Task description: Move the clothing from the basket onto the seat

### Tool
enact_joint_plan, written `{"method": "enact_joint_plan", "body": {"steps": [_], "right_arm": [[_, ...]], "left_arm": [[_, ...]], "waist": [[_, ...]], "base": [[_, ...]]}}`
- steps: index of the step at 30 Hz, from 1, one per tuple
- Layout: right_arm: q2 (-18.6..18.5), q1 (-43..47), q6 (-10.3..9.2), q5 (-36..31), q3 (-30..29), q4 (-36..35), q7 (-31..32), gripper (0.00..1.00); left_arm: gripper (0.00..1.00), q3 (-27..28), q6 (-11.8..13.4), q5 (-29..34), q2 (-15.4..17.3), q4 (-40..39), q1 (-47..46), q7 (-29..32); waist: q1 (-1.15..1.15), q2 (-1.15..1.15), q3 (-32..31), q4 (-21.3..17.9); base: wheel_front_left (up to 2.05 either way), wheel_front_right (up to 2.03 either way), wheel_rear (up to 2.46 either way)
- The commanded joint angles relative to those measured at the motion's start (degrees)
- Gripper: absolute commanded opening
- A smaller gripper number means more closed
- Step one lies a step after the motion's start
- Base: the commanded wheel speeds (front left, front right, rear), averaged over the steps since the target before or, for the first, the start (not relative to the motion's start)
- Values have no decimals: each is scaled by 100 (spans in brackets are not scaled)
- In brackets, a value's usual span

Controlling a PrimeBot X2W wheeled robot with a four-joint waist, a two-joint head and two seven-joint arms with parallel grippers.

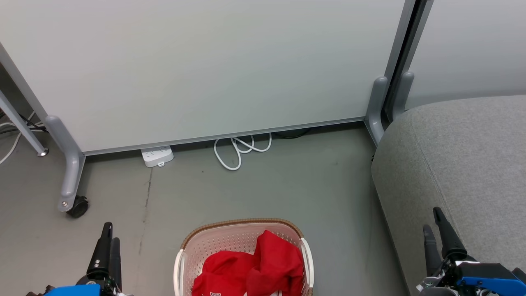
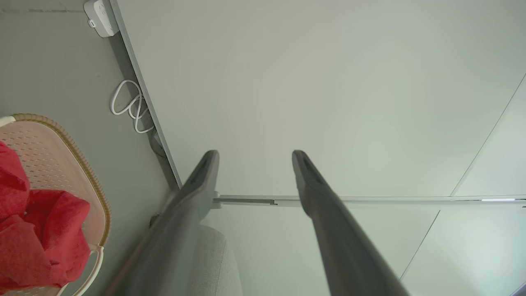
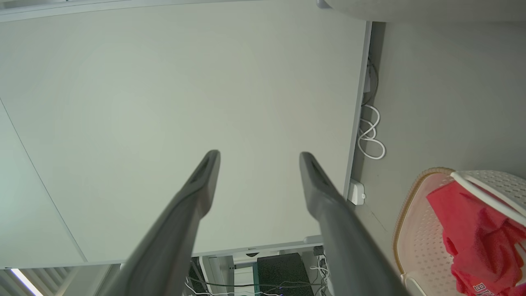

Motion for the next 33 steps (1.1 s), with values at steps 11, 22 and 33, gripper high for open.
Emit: {"method": "enact_joint_plan", "body": {"steps": [11,22,33], "right_arm": [[-11,-172,1,-869,155,-276,-344,100],[-12,-212,1,-2058,316,-560,-587,100],[-14,-211,1,-3312,566,-753,-823,100]], "left_arm": [[100,4,-12,979,61,-299,-182,-345],[100,-86,62,2078,72,-558,-233,-587],[100,-384,288,3478,82,-789,-239,-822]], "waist": [[0,0,19,7],[0,0,43,12],[0,0,70,18]], "base": [[0,0,0],[0,0,0],[0,0,0]]}}
